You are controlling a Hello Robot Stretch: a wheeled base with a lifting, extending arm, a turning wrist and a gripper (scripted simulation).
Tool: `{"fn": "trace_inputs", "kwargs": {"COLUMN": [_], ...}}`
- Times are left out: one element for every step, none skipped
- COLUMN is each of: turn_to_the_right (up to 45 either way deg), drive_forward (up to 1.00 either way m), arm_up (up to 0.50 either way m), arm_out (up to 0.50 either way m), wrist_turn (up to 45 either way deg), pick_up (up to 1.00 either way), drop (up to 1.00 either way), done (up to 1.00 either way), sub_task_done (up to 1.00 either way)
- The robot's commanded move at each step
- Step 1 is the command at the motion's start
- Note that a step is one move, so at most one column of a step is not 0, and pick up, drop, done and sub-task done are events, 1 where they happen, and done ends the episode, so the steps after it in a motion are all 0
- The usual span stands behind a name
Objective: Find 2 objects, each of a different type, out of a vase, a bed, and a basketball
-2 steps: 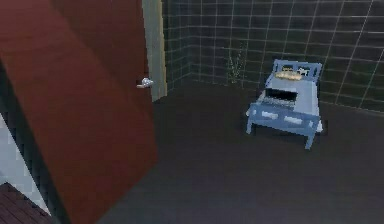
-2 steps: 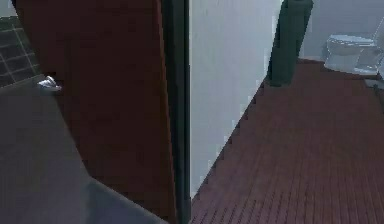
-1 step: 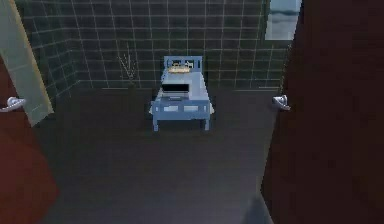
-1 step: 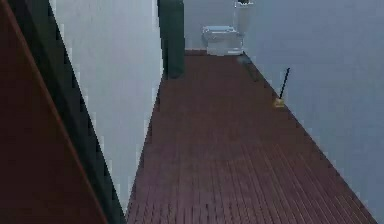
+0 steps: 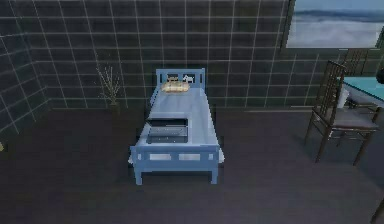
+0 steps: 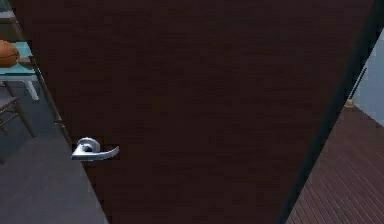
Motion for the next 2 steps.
{"fn": "trace_inputs", "kwargs": {"turn_to_the_right": [9.0,0.0], "drive_forward": [0.0,0.75], "arm_up": [0.0,0.0], "arm_out": [0.0,0.0], "wrist_turn": [0.0,0.0], "pick_up": [0.0,0.0], "drop": [0.0,0.0], "done": [0.0,0.0], "sub_task_done": [0.0,0.0]}}
